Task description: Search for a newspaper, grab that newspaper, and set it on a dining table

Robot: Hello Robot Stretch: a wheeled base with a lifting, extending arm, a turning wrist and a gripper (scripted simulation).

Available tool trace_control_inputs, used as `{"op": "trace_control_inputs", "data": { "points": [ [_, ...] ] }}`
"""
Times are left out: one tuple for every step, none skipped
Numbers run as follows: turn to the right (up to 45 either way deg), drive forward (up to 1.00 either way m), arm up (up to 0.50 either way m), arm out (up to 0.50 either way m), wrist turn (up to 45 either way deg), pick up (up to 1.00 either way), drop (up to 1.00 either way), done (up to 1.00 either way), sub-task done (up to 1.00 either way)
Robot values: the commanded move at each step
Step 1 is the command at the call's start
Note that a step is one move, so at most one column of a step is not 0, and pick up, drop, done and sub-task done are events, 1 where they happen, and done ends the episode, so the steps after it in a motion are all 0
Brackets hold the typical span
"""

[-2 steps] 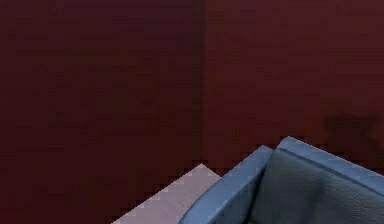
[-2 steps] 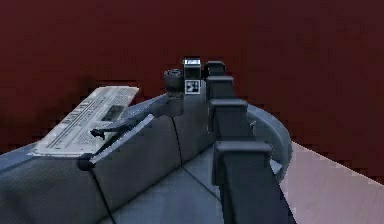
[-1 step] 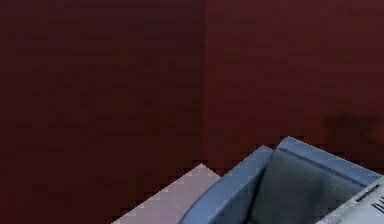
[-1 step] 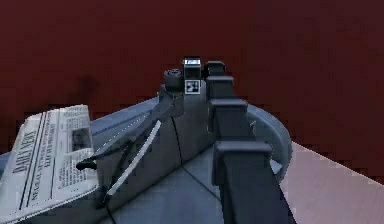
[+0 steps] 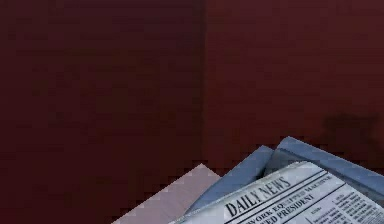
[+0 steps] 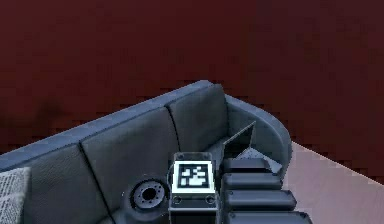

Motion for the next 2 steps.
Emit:
{"op": "trace_control_inputs", "data": {
  "points": [
    [-45.0,0.0,0.0,0.0,0.0,0.0,0.0,0.0,0.0],
    [-45.0,0.0,0.0,0.0,0.0,0.0,0.0,0.0,0.0]
  ]
}}
